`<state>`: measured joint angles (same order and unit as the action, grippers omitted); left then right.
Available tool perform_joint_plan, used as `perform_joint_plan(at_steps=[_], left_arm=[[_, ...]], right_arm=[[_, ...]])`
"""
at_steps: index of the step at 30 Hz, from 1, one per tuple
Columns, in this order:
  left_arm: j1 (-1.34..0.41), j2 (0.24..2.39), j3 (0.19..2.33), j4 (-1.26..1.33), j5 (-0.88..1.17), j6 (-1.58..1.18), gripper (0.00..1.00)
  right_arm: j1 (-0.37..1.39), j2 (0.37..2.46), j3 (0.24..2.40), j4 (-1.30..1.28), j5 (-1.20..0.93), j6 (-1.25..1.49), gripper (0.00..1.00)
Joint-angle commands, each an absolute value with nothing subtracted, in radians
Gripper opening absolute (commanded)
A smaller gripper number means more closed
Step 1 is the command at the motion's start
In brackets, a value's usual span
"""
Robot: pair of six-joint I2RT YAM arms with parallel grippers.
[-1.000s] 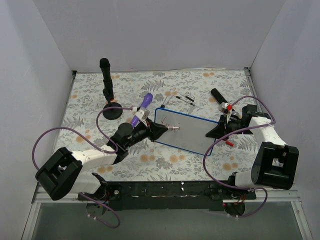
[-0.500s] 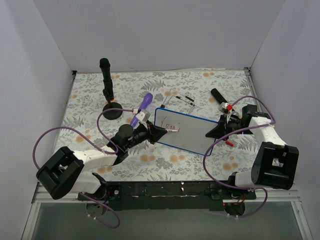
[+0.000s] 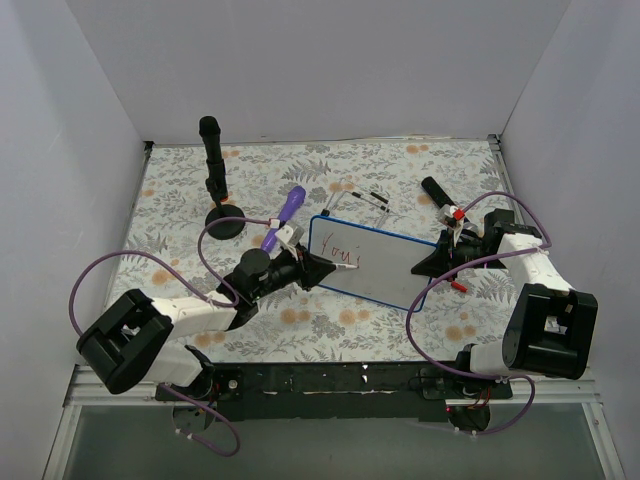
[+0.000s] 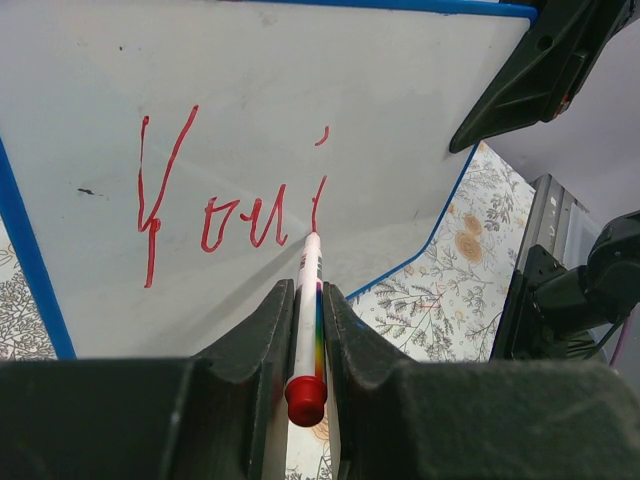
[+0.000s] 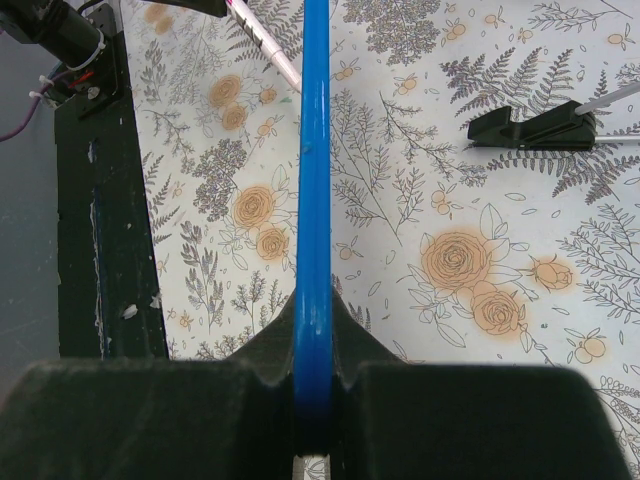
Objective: Write a sentence on the whiteboard
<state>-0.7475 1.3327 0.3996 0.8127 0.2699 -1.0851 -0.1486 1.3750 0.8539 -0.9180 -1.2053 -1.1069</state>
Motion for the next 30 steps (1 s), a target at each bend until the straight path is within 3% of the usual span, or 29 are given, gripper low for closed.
perform_joint_plan(at_steps=[1, 30], left_arm=[[-0.746, 1.305, 0.445, 0.785, 0.218, -1.055, 0.0], [-0.755, 1.29, 0.528, 0.778, 0.308, -1.078, 0.0]], right_arm=[[-0.143, 1.35, 0.845, -0.943, -1.187, -1.132, 0.01], [-0.143, 1.35, 0.847, -0.945, -1.187, -1.132, 0.01]])
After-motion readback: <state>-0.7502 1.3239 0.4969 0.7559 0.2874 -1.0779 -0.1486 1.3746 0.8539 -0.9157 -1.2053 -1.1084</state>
